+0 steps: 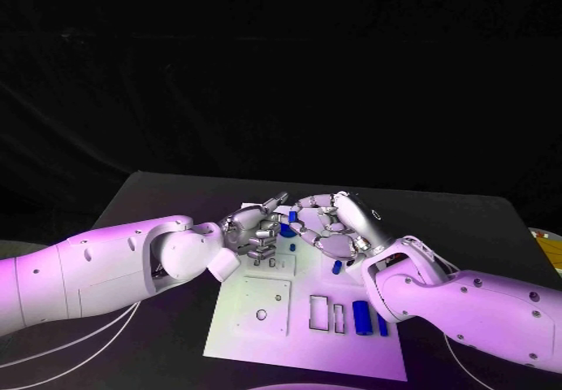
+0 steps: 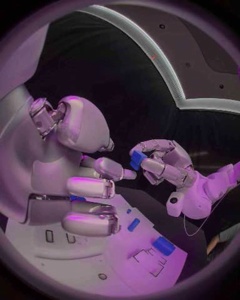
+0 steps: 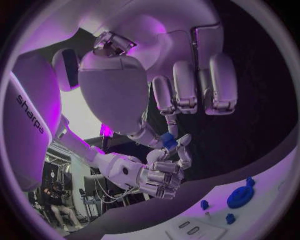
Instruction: Assemble the parts on the task board
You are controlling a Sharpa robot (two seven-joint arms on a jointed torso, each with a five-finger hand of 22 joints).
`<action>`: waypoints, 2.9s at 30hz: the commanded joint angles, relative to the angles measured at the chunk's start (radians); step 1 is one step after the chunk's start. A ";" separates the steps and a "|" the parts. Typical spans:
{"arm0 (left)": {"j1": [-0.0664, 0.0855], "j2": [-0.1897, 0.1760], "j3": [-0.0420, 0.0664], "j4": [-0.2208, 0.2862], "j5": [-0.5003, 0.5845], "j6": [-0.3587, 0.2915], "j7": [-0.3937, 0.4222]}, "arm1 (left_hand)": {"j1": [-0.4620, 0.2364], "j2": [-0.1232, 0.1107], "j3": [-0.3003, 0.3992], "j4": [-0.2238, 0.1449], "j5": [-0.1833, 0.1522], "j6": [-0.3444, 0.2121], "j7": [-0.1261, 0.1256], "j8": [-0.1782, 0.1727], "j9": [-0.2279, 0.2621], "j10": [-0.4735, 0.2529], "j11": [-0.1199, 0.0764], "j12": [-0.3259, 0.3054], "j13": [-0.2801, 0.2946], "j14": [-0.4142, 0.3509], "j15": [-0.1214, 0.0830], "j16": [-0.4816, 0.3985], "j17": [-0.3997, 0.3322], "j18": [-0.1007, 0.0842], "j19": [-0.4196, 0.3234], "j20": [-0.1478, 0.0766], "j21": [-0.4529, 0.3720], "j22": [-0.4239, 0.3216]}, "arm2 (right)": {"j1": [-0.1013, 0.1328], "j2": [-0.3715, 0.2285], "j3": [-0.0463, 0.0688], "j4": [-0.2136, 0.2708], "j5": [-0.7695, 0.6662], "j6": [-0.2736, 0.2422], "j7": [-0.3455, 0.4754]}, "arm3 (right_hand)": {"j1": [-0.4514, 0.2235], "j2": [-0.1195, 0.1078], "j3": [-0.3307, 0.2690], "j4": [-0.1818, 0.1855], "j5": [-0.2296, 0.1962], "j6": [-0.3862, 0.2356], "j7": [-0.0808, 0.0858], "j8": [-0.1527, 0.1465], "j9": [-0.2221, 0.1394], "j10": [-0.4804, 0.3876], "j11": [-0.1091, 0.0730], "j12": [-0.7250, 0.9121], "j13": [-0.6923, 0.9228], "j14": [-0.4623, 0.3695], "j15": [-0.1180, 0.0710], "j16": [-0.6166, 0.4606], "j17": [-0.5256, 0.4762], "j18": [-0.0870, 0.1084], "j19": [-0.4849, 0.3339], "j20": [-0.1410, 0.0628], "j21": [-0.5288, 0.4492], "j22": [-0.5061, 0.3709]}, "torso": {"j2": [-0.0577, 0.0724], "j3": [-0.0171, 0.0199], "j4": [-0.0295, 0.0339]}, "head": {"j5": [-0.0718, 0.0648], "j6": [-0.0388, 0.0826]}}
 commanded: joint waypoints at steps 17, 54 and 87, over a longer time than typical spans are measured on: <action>0.001 -0.004 0.001 -0.012 -0.004 0.022 0.006 | 0.004 -0.001 0.008 0.002 0.003 0.043 -0.012 0.015 0.015 0.010 -0.012 0.002 0.007 0.104 -0.010 0.004 0.263 -0.011 0.011 -0.003 0.007 0.117 | -0.001 -0.002 0.000 -0.007 -0.023 0.026 -0.017 | 0.011 0.006 0.002 0.004 0.005 0.011 -0.007 0.003 0.002 0.002 0.002 -0.001 0.119 0.103 -0.007 0.004 0.263 -0.007 0.075 -0.010 0.001 0.237 | -0.001 -0.0001 -0.0001 | 0.000 -0.001; 0.001 -0.012 0.001 -0.015 -0.002 0.023 0.009 | 0.004 -0.002 0.010 0.002 0.004 0.051 -0.015 0.017 0.020 0.013 -0.015 0.004 0.011 0.104 -0.012 0.004 0.263 -0.012 0.013 -0.005 0.009 0.120 | -0.001 -0.013 -0.001 -0.017 -0.038 0.039 -0.035 | 0.011 0.006 0.003 0.005 0.005 0.012 -0.007 0.004 0.003 0.007 0.002 0.002 0.124 0.103 -0.007 0.004 0.263 -0.007 0.076 -0.010 0.002 0.237 | -0.001 -0.0004 -0.0002 | -0.001 -0.001; 0.001 0.011 0.001 -0.015 0.008 0.039 0.011 | 0.008 -0.001 0.009 0.003 0.004 0.014 0.000 -0.035 0.015 0.020 -0.003 0.005 0.030 0.104 -0.002 0.004 0.263 -0.013 0.016 0.005 0.011 0.126 | -0.002 0.034 -0.001 -0.024 -0.029 0.027 -0.017 | 0.013 0.005 0.003 0.005 0.003 0.012 -0.008 0.006 0.003 0.006 0.002 0.001 0.123 0.103 -0.008 0.004 0.263 -0.007 0.077 -0.010 0.004 0.238 | 0.000 -0.0006 0.0005 | -0.003 0.001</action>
